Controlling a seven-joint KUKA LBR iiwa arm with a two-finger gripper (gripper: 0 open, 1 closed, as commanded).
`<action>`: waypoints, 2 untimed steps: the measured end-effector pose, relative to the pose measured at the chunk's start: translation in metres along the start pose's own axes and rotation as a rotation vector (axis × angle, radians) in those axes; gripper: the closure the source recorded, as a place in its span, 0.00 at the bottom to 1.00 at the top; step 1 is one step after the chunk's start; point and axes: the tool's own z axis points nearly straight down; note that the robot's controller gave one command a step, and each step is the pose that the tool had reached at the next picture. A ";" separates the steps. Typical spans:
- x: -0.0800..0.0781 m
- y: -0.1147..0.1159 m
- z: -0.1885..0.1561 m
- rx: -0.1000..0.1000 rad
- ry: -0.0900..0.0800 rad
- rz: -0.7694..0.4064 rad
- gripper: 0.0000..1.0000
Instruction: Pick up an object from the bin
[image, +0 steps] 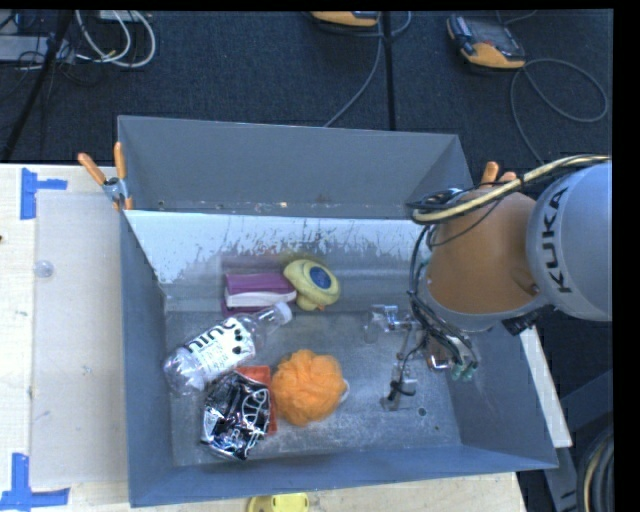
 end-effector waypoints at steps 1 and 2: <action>0.005 0.021 0.021 -0.003 0.002 0.005 0.00; -0.002 0.058 0.055 0.001 0.001 -0.023 0.00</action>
Offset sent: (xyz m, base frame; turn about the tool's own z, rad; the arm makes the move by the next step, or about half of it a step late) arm 0.0076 0.0876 -0.0787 -0.0630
